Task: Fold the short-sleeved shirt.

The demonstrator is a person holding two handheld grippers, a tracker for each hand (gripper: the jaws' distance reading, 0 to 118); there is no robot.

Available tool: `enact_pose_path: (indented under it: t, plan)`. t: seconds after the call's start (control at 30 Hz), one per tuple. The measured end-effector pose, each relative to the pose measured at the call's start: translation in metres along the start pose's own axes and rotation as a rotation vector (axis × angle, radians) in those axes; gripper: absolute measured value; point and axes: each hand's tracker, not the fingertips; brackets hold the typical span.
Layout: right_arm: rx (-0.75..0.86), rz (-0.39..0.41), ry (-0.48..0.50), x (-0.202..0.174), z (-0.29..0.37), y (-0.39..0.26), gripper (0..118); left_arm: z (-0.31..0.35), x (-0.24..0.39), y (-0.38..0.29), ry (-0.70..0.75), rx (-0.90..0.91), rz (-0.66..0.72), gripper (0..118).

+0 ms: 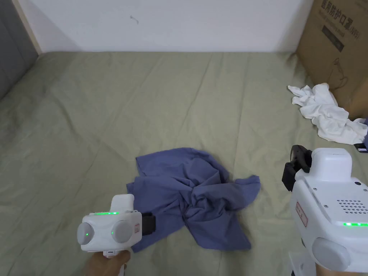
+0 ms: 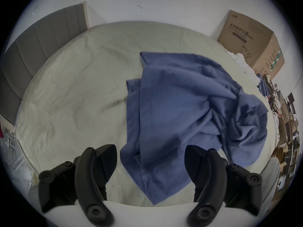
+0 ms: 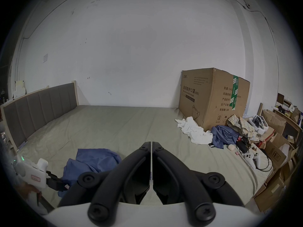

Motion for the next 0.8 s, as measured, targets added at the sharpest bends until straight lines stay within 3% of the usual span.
enact_pose_path:
  t: [0.03, 0.07, 0.2, 0.23, 0.33, 0.4, 0.43, 0.5, 0.57, 0.6, 0.7, 0.8]
  plan:
    - [-0.005, 0.000, 0.002, 0.000, -0.002, -0.001, 4, -0.004, 0.001, 0.000, 0.001, -0.020, 0.007, 89]
    - [-0.010, 0.000, 0.003, 0.001, -0.003, -0.003, 4, -0.005, 0.002, -0.001, -0.006, -0.023, 0.011, 77]
    - [-0.057, 0.000, 0.008, 0.004, -0.018, -0.011, 4, -0.003, 0.013, -0.007, 0.010, 0.008, -0.053, 18]
    - [-0.082, -0.005, 0.012, 0.005, -0.024, -0.015, 4, -0.002, 0.015, -0.005, 0.000, 0.011, -0.057, 13]
    - [-0.186, -0.009, 0.020, 0.010, -0.051, -0.027, 8, 0.006, 0.018, -0.003, -0.034, 0.043, -0.064, 11]
    - [-0.281, -0.001, 0.032, 0.013, -0.076, -0.036, 22, 0.014, 0.016, 0.001, -0.063, 0.090, -0.049, 11]
    - [-0.332, -0.004, 0.047, 0.014, -0.091, -0.041, 34, 0.020, 0.015, 0.004, -0.085, 0.112, -0.037, 11]
    - [-0.432, -0.017, 0.071, 0.016, -0.120, -0.052, 40, 0.030, 0.014, 0.010, -0.103, 0.134, -0.027, 11]
    - [-0.541, -0.058, 0.081, 0.016, -0.150, -0.064, 91, 0.039, 0.013, 0.018, -0.125, 0.162, -0.015, 11]
    - [-0.573, -0.097, 0.098, 0.017, -0.163, -0.071, 106, 0.042, 0.013, 0.020, -0.132, 0.166, -0.014, 11]
    - [-0.671, -0.142, 0.105, 0.015, -0.197, -0.088, 110, 0.045, 0.014, 0.025, -0.145, 0.182, -0.017, 11]
    - [-0.758, -0.111, 0.106, 0.009, -0.221, -0.100, 109, 0.043, 0.015, 0.027, -0.150, 0.180, -0.027, 11]
